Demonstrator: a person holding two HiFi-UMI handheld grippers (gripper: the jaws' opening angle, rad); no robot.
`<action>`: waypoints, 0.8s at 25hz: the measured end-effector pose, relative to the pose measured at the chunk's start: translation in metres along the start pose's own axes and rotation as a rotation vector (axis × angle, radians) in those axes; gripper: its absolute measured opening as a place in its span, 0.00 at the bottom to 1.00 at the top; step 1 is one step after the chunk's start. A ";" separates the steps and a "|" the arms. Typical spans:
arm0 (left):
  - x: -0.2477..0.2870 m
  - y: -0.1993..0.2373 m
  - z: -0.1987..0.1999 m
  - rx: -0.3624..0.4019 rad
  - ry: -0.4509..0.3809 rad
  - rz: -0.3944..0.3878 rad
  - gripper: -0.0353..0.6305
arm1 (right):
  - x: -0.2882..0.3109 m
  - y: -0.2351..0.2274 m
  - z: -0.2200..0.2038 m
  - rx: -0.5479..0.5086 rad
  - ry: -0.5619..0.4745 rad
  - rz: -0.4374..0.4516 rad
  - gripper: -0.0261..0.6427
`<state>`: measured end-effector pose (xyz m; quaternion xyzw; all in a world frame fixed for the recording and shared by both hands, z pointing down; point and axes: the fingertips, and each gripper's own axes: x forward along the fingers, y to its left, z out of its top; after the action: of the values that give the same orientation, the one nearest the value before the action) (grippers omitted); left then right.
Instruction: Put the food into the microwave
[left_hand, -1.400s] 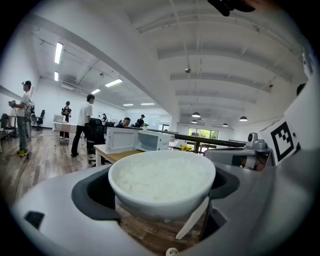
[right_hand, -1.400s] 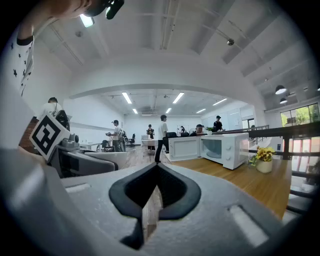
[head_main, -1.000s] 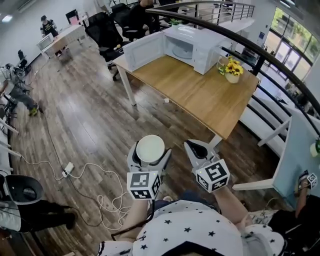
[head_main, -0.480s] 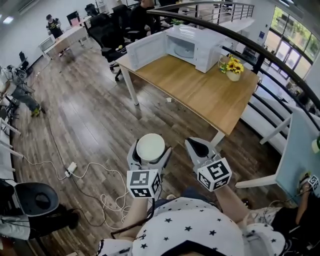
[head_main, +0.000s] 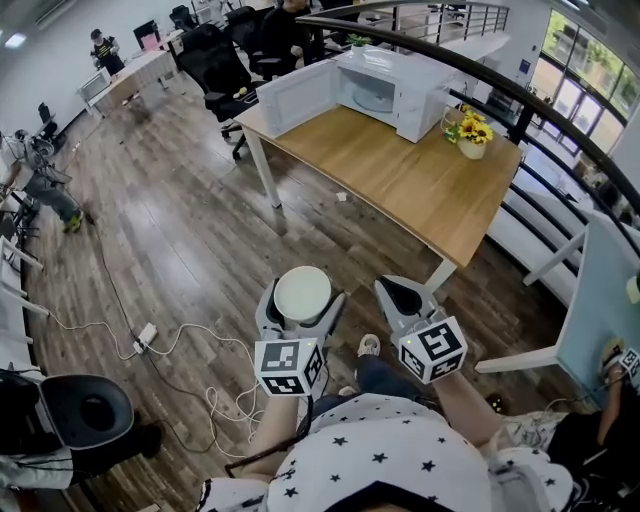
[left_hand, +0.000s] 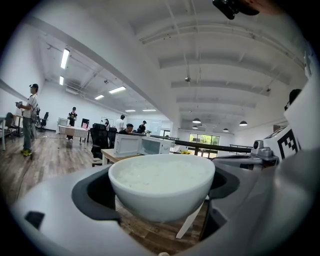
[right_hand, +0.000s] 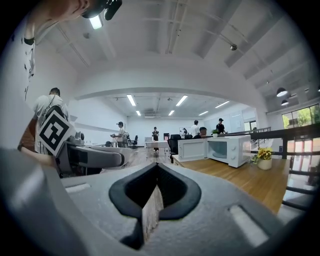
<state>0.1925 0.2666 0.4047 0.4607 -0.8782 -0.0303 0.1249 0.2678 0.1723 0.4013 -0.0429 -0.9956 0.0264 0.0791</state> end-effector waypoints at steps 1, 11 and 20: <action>0.001 0.002 -0.001 -0.004 -0.001 0.002 0.84 | 0.002 0.000 -0.001 -0.001 0.002 0.002 0.05; 0.044 0.031 0.003 -0.006 0.004 0.017 0.84 | 0.053 -0.025 -0.004 0.011 -0.003 0.018 0.05; 0.113 0.066 0.024 -0.005 0.003 0.023 0.84 | 0.120 -0.072 0.008 -0.008 0.006 0.002 0.05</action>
<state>0.0723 0.2111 0.4140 0.4501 -0.8833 -0.0304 0.1278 0.1421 0.1108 0.4162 -0.0440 -0.9954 0.0225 0.0818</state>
